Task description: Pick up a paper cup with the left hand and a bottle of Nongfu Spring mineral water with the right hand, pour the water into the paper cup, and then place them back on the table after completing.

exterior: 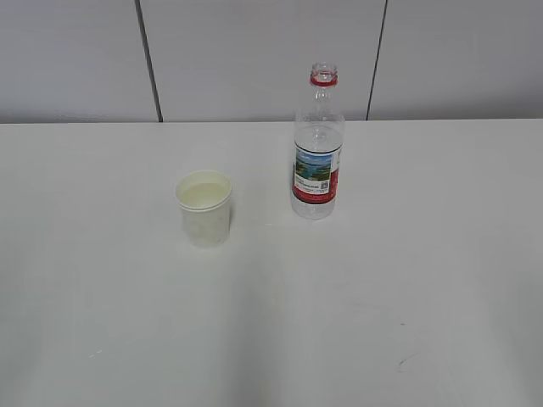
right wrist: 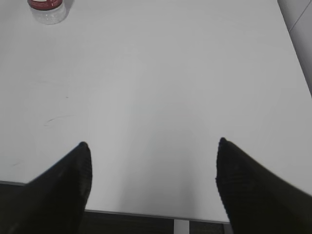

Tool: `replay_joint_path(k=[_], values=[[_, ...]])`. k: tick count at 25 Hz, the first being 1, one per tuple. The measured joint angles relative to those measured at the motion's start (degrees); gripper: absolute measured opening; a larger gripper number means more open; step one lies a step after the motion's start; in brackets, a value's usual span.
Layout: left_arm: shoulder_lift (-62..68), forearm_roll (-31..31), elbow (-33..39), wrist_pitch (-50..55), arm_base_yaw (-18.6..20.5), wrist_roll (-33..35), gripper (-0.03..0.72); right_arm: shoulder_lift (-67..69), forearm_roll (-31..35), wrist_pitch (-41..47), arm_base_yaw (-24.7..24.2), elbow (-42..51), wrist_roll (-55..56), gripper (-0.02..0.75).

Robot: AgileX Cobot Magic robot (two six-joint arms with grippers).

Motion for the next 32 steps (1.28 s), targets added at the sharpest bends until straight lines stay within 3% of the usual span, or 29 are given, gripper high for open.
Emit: replay_joint_path(k=[9,32], values=[[0.00,5.49,2.69,-6.30,0.00,-8.71,0.478,0.00,0.13,0.00,0.00,0.00,0.12,0.587],[0.00,5.41,2.83,-6.80,0.00,-4.18,0.448,0.00,0.39,0.00,0.00,0.00,0.27,0.587]])
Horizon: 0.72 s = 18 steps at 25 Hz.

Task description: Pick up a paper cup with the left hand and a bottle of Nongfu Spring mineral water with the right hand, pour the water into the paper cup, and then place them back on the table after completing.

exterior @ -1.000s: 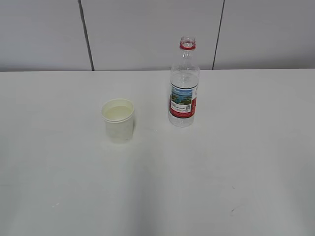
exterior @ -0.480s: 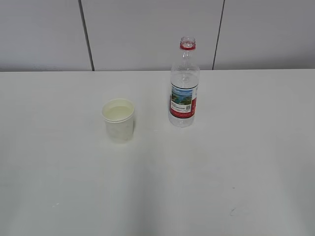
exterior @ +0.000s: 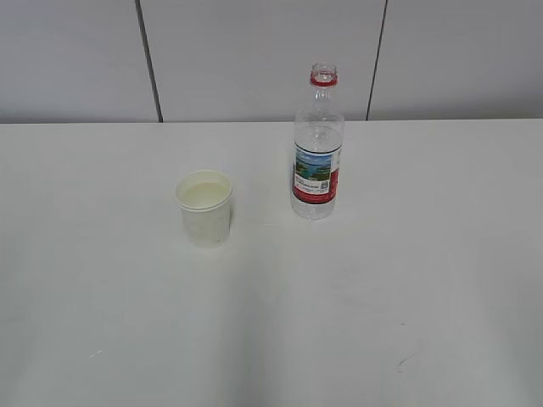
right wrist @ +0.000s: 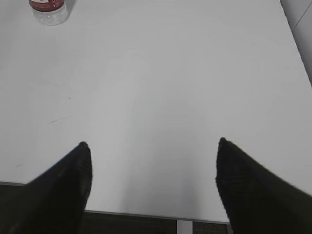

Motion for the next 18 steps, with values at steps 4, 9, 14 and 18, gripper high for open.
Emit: replay_joint_path(k=[4,9,14,18], values=[[0.00,0.00,0.00,-0.04,0.00,0.00,0.444,0.00,0.00,0.00,0.00,0.00,0.00,0.587],[0.00,0.00,0.00,-0.04,0.00,0.00,0.437,0.00,0.00,0.00,0.00,0.00,0.00,0.587],[0.00,0.04,0.00,-0.04,0.00,0.00,0.437,0.00,0.00,0.00,0.00,0.00,0.00,0.586],[0.00,0.06,0.00,-0.04,0.00,0.00,0.437,0.00,0.00,0.00,0.00,0.00,0.15,0.586]])
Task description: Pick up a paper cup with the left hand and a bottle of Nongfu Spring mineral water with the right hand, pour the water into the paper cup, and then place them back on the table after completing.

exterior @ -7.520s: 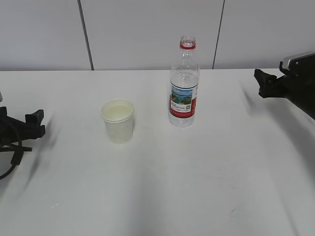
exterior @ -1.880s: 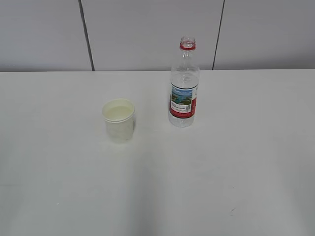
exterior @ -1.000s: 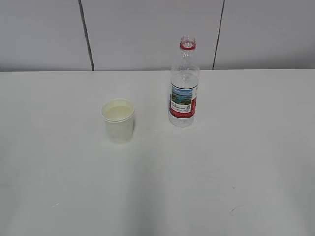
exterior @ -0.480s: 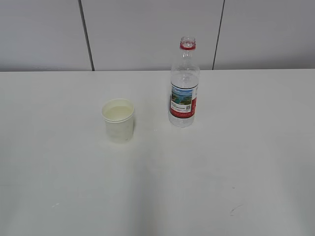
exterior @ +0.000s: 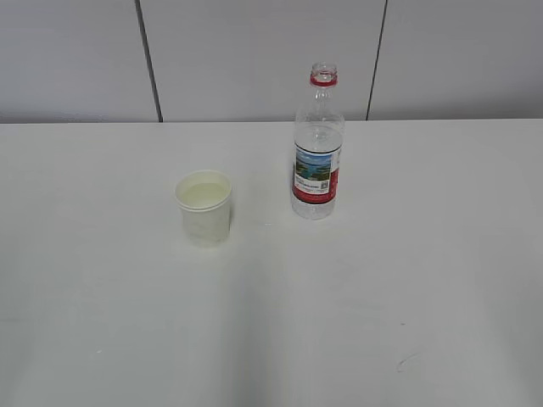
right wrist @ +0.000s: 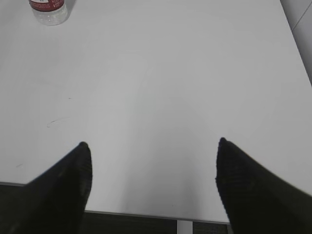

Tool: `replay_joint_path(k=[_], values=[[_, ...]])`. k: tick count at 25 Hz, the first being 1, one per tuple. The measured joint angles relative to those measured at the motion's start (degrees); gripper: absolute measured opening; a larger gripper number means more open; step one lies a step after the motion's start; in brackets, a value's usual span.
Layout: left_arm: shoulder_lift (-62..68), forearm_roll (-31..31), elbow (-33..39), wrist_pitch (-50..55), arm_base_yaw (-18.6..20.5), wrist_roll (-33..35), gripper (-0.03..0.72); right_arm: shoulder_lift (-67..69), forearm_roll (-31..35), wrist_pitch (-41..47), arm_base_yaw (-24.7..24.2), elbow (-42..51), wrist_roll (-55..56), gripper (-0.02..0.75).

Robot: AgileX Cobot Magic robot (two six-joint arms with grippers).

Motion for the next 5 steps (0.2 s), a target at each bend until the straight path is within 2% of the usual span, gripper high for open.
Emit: replay_joint_path(k=[5], values=[[0.00,0.00,0.00,0.00,0.00,0.00,0.434,0.00,0.00,0.00,0.00,0.00,0.00,0.586]])
